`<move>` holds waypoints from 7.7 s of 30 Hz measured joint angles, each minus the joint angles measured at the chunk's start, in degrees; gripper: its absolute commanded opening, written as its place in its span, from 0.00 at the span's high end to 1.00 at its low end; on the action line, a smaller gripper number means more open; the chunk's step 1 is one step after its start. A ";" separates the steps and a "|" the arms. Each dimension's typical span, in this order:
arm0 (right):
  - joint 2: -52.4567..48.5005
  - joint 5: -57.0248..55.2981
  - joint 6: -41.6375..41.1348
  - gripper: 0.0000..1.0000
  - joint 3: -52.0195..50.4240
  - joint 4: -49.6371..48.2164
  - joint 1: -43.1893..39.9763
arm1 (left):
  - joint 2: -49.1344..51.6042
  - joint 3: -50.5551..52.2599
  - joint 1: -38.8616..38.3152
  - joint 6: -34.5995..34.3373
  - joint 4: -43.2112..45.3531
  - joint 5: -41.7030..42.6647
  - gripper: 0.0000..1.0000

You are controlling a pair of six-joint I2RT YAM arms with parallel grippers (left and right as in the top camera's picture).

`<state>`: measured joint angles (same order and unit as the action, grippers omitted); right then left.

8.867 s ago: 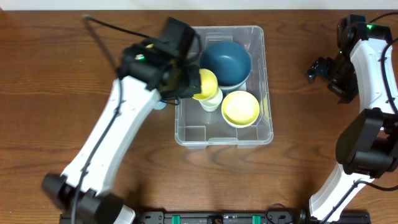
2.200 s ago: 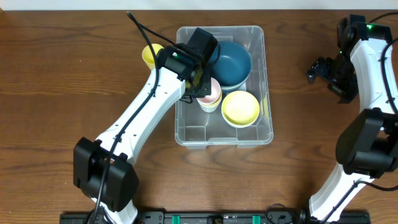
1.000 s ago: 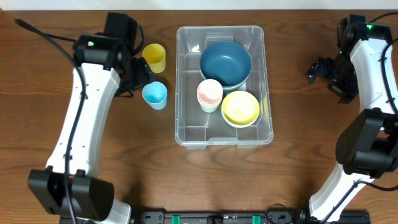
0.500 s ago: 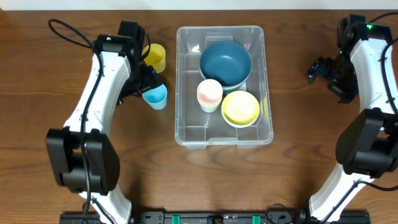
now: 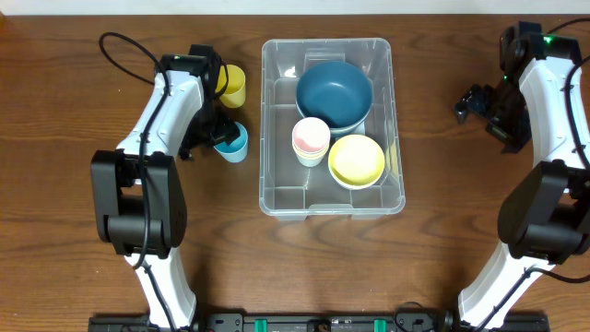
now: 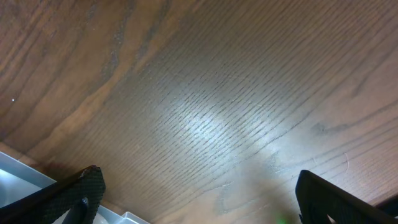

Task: Pack container
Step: 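Release the pink cup and reach the left gripper to the light blue cup, then grasp the light blue cup and lift it toward the bin, then lower the light blue cup into the bin front and release, then move the left gripper to the last yellow cup and grasp it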

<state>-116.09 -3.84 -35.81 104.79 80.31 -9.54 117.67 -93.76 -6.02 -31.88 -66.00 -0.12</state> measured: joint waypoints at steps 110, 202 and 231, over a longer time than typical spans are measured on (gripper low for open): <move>0.00 0.00 0.00 0.01 0.00 0.00 0.00 | -16.61 0.11 -32.20 -2.62 -7.52 -0.79 0.94; 0.00 0.02 0.00 0.01 0.00 0.00 0.00 | 5.92 -17.33 2.58 -2.38 10.45 7.34 0.02; 0.00 0.00 0.00 0.01 0.00 0.00 0.00 | 13.31 -17.31 5.49 -4.55 11.39 7.23 0.81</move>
<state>-116.09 -3.84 -35.81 104.79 80.31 -9.54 130.98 -111.07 -0.54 -36.42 -54.61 7.11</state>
